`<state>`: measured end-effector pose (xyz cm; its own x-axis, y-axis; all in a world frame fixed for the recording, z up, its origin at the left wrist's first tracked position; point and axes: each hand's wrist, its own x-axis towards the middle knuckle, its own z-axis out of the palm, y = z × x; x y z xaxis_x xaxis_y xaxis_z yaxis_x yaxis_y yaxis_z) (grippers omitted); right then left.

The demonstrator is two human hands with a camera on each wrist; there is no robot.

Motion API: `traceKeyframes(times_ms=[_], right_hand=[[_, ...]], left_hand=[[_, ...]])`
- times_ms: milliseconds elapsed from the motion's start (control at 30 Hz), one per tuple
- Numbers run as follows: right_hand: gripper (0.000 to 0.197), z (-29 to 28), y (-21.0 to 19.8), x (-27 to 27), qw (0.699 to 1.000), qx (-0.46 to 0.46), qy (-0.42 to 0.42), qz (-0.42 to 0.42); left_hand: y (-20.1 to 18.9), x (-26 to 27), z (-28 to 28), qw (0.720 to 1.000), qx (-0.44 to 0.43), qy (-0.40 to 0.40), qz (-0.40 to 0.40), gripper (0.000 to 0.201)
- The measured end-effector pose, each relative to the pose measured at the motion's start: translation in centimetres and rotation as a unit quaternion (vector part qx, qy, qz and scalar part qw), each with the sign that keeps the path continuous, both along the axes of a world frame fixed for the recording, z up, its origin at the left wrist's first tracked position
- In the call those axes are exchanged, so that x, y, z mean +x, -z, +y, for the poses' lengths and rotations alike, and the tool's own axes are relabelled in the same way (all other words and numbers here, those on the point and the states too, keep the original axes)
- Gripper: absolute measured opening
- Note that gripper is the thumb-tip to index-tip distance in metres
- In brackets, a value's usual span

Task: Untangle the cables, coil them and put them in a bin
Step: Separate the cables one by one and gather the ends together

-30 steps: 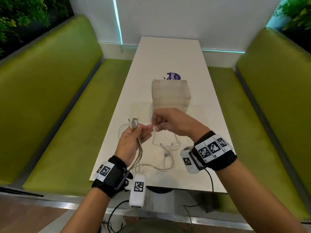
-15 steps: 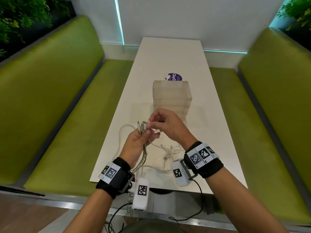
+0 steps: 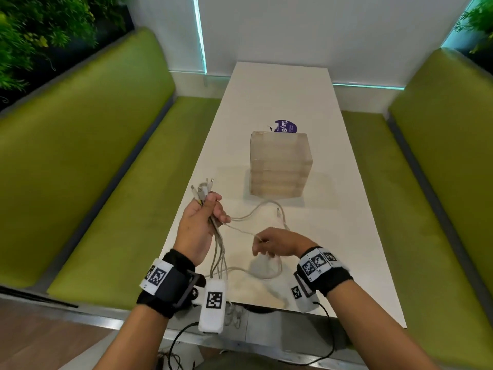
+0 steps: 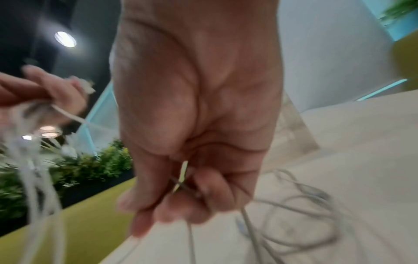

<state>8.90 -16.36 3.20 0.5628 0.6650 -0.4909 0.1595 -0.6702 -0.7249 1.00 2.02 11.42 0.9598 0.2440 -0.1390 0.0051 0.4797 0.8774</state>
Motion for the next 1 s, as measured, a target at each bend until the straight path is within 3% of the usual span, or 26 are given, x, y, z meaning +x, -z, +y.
traceKeyframes(times_ms=[133,233,333,533,700,867,1000], right_hand=[[0.02,-3.0,1.8,3.2,0.982,-0.022,0.15,-0.109],[0.021,-5.2,1.8,4.8,0.965,-0.011,0.224,-0.134],[0.019,-6.3,1.7,5.8,0.953,0.01,0.264,-0.145],[0.023,-8.6,2.8,6.5,0.938,-0.038,0.306,-0.162],[0.021,-5.7,0.3,4.9,0.94,0.056,0.29,-0.173],[0.018,-1.7,-3.7,2.4,0.948,0.127,0.204,-0.207],[0.017,-0.1,-5.5,1.0,0.953,0.134,0.152,-0.225]], left_hand=[[-1.3,-0.3,1.8,0.999,-0.019,-0.033,-0.007,0.023],[-1.9,-0.4,3.0,0.998,-0.023,-0.056,-0.026,0.022],[-2.1,-0.4,3.8,0.996,-0.026,-0.076,-0.036,0.021],[-3.0,-0.4,5.4,0.993,-0.032,-0.098,-0.052,0.022],[-1.0,0.6,3.2,0.998,0.018,-0.065,0.015,0.022],[2.1,1.2,-1.0,0.989,0.12,0.048,0.072,0.023],[2.4,1.4,-3.3,0.972,0.188,0.117,0.078,0.018]])
